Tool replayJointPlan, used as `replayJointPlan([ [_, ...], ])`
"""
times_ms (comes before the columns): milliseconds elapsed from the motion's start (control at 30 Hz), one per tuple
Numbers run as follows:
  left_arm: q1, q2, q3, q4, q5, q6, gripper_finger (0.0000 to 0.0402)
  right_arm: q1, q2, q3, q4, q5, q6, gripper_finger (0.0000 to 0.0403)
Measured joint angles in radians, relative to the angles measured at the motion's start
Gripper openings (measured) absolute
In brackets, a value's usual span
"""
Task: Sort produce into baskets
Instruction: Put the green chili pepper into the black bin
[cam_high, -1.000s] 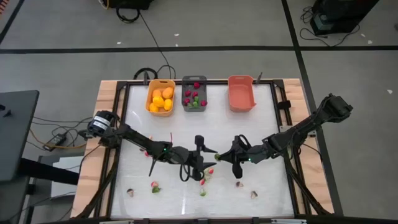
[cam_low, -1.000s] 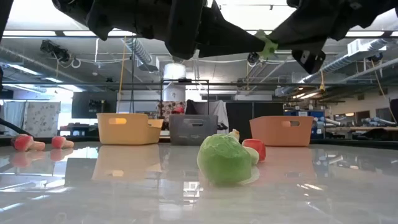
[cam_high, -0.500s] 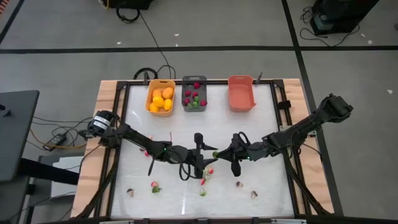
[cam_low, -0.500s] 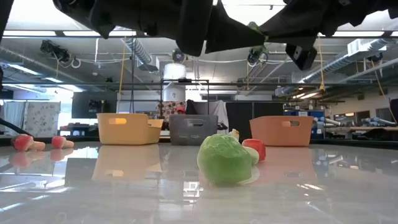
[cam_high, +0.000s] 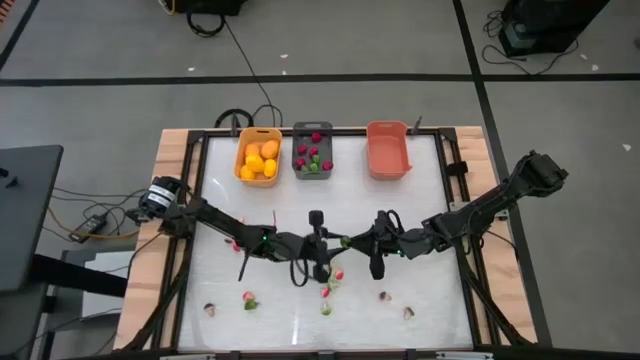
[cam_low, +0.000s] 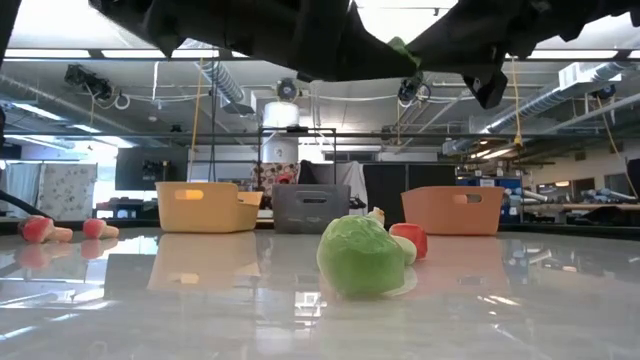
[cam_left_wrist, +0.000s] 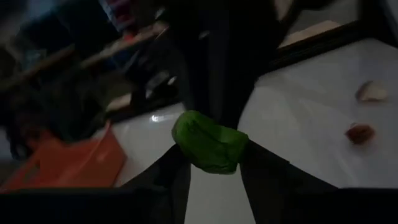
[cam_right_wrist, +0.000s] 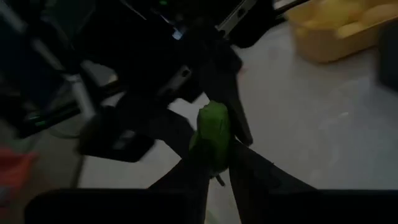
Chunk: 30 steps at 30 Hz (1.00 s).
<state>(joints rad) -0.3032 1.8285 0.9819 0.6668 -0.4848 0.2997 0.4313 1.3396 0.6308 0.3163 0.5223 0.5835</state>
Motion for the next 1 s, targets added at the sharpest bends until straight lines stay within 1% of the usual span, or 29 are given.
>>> replayJointPlan([
  [100, 0.025, -0.031, 0.015, -0.105, -0.001, -0.075, 0.0136, 0.001, 0.0, 0.0, -0.036, 0.067, -0.014, 0.0087],
  [200, 0.052, -0.057, 0.019, -0.17, -0.005, -0.121, 0.0136, 0.001, 0.0, 0.0, -0.059, 0.113, -0.024, 0.0096],
  [300, 0.086, -0.083, 0.019, -0.231, -0.017, -0.129, 0.0136, 0.001, 0.0, 0.0, -0.085, 0.113, -0.043, 0.0098],
  [400, 0.145, -0.114, 0.019, -0.299, -0.027, -0.142, 0.0136, 0.001, 0.0, 0.0, -0.135, 0.113, -0.019, 0.0098],
  [567, 0.287, -0.151, 0.019, -0.438, 0.069, -0.225, 0.0136, 0.001, 0.0, 0.0, -0.238, 0.114, 0.095, 0.0097],
  [633, 0.343, -0.157, 0.019, -0.475, 0.074, -0.23, 0.0136, 0.001, 0.0, 0.0, -0.275, 0.116, 0.12, 0.0097],
  [767, 0.459, -0.157, 0.021, -0.532, 0.083, -0.252, 0.0136, 0.001, 0.0, 0.0, -0.295, 0.117, 0.145, 0.0097],
  [900, 0.563, -0.157, 0.046, -0.643, 0.161, -0.287, 0.0136, 0.001, 0.0, 0.0, -0.307, 0.122, 0.146, 0.0097],
  [1000, 0.613, -0.157, 0.052, -0.67, 0.19, -0.295, 0.0136, 0.001, 0.0, 0.0, -0.324, 0.143, 0.147, 0.0097],
])
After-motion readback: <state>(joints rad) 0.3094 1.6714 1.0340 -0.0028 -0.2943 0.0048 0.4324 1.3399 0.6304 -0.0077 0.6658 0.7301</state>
